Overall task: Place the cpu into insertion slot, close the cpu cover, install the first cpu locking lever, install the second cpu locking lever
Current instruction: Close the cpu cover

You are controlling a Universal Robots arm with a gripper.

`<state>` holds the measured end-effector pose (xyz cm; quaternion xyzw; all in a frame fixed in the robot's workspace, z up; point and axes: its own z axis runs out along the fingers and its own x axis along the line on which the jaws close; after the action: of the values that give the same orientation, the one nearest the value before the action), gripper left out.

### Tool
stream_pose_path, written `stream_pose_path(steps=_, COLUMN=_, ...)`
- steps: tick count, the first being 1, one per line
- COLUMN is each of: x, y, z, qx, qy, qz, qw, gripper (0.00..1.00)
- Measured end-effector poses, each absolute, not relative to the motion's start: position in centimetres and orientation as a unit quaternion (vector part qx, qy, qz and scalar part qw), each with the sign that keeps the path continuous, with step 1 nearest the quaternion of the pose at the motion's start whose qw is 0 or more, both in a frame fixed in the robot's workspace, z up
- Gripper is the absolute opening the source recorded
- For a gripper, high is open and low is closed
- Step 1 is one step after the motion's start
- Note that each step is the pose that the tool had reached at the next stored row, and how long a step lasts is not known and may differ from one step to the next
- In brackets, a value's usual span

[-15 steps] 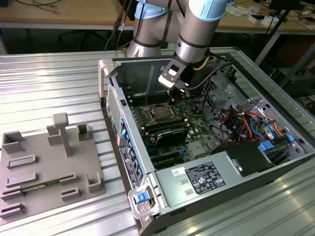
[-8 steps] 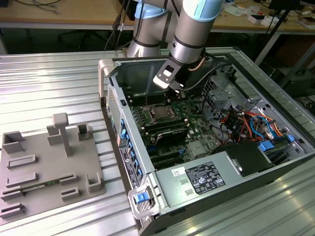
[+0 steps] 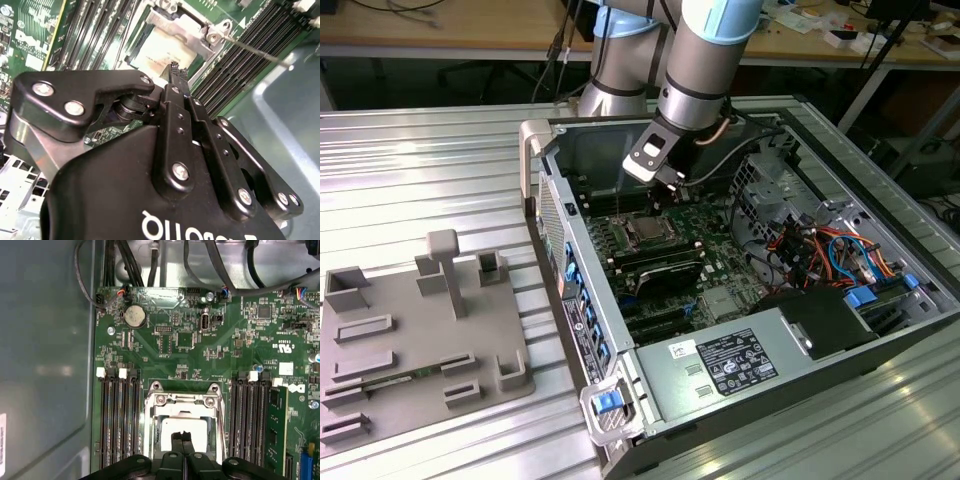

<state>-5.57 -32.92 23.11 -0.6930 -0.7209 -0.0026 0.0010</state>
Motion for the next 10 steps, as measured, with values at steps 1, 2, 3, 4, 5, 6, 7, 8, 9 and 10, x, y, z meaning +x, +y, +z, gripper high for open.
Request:
stream_pose_path(steps=1, x=-5.73, y=-32.92, z=23.11, qx=-0.693, qy=-0.721, qz=-0.003, qw=0.001, gripper=0.11)
stream_pose_path(steps=2, x=-5.77, y=-32.92, z=23.11, qx=-0.693, qy=-0.721, qz=-0.003, qw=0.001, gripper=0.11)
stream_pose_path(steps=3, x=-5.77, y=-32.92, z=23.11, qx=-0.693, qy=-0.721, qz=-0.003, qw=0.001, gripper=0.11)
stream_pose_path(steps=4, x=-5.78, y=-32.92, z=23.10, qx=-0.693, qy=-0.721, qz=-0.003, qw=0.001, gripper=0.11)
stream_pose_path(steps=5, x=-5.78, y=-32.92, z=23.10, qx=-0.693, qy=-0.721, qz=-0.003, qw=0.001, gripper=0.11)
stream_pose_path(steps=6, x=-5.79, y=-32.92, z=23.11, qx=-0.693, qy=-0.721, qz=-0.003, qw=0.001, gripper=0.11)
stream_pose_path(steps=7, x=-5.79, y=-32.92, z=23.10, qx=-0.693, qy=-0.721, qz=-0.003, qw=0.001, gripper=0.11)
stream_pose_path(steps=8, x=-5.89, y=-32.93, z=23.07, qx=-0.693, qy=-0.721, qz=-0.003, qw=0.001, gripper=0.11)
stream_pose_path(steps=9, x=-6.03, y=-32.93, z=22.97, qx=-0.693, qy=-0.721, qz=-0.003, qw=0.001, gripper=0.11)
stream_pose_path(steps=10, x=-6.22, y=-32.93, z=22.84, qx=-0.692, qy=-0.721, qz=-0.003, qw=0.001, gripper=0.11)
